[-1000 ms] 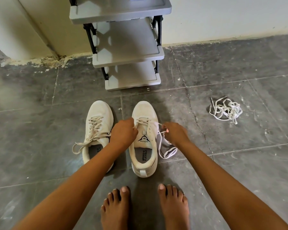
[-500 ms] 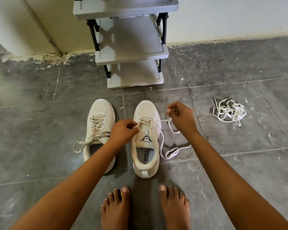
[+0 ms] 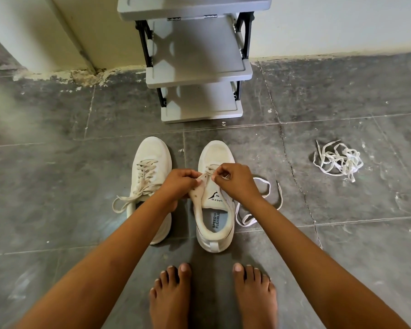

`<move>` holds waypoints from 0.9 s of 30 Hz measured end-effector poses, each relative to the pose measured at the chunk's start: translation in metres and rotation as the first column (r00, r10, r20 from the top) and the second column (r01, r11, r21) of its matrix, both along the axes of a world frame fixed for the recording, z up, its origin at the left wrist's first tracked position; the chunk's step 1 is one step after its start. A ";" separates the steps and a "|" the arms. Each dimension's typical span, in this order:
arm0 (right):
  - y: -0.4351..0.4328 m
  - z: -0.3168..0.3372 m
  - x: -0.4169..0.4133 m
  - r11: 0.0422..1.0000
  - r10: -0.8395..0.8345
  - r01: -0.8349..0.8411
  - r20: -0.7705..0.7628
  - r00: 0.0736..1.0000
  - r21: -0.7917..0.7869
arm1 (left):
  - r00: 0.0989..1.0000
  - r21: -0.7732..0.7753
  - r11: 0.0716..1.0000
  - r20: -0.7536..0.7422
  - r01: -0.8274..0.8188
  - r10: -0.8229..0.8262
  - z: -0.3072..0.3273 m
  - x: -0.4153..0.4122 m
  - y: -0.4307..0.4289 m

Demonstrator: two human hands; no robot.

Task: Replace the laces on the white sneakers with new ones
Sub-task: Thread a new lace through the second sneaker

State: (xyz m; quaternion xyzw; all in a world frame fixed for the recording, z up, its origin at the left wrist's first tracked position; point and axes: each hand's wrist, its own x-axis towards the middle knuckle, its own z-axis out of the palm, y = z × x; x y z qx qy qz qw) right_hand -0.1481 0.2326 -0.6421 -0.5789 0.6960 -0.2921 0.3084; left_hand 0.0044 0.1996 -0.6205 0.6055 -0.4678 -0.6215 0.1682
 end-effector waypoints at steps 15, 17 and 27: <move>-0.014 0.010 0.011 0.973 0.221 -0.224 -0.452 0.864 0.047 | 0.993 -0.164 0.979 0.052 0.117 -0.110 -0.004 0.002 0.001; -0.015 0.010 0.013 0.971 0.228 -0.232 -0.477 0.849 0.051 | 0.986 -0.171 0.971 0.061 0.165 -0.157 -0.002 0.002 -0.001; -0.001 -0.006 0.013 0.999 -0.009 0.004 -0.131 0.991 -0.038 | 1.000 -0.196 0.980 -0.018 -0.024 0.021 -0.016 -0.006 -0.003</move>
